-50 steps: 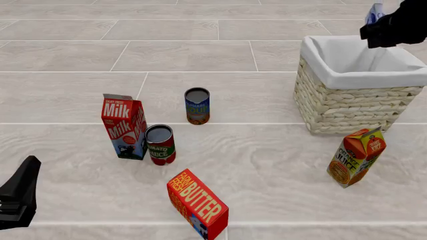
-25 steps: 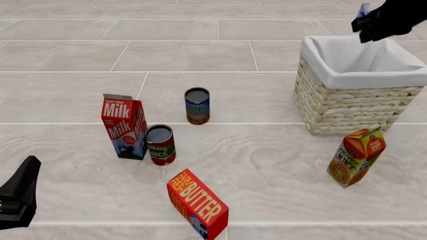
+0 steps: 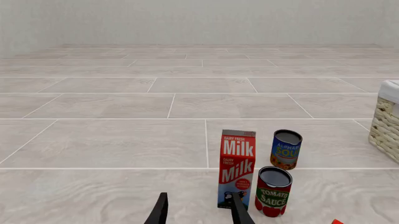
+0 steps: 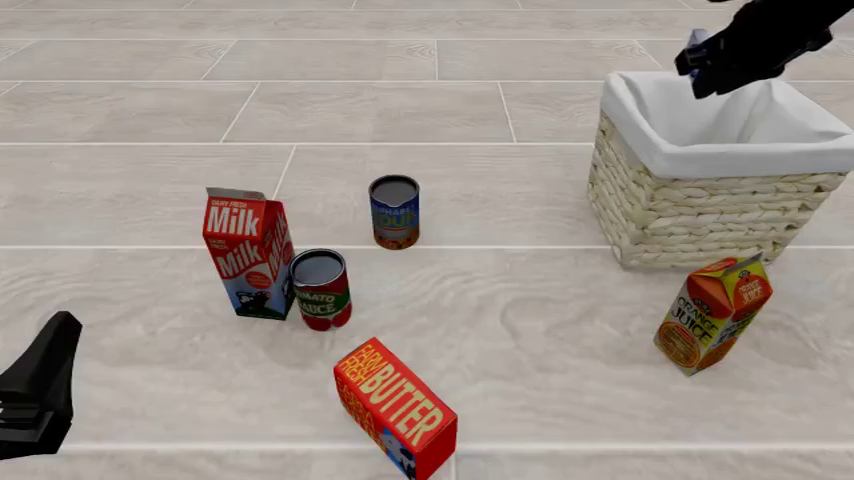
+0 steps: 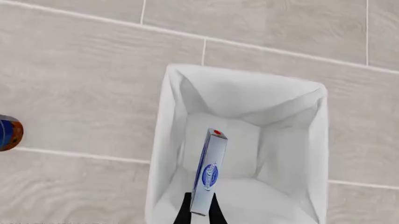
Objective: Pick the cream cheese and place it in the basket.
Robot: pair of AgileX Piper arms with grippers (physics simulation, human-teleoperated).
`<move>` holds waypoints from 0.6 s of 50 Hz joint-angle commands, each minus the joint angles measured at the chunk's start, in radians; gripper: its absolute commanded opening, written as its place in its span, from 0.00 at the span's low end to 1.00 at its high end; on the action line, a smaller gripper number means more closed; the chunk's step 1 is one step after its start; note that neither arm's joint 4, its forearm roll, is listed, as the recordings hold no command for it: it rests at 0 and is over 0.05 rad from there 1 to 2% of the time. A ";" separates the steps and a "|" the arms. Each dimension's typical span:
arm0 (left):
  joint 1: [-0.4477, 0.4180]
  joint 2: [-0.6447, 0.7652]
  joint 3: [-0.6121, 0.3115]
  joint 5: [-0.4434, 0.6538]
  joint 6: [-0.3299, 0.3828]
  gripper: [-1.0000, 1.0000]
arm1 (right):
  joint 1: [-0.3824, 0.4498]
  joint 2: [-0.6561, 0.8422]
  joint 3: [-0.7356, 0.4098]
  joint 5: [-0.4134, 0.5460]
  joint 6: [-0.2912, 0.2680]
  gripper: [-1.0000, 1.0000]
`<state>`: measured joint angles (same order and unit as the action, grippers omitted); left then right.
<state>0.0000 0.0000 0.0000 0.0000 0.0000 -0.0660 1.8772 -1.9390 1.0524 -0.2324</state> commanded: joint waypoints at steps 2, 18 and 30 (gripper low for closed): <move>0.000 0.000 0.000 0.000 0.000 1.00 | 0.005 0.041 -0.013 0.005 0.010 0.00; 0.000 0.000 0.000 0.000 0.000 1.00 | -0.001 0.109 -0.101 0.029 0.011 0.00; 0.000 0.000 0.000 0.000 0.000 1.00 | -0.011 0.126 -0.138 0.044 0.003 0.00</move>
<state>0.0000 0.0000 0.0000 0.0000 0.0000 -0.0698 1.9912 -2.0392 1.0867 -0.2396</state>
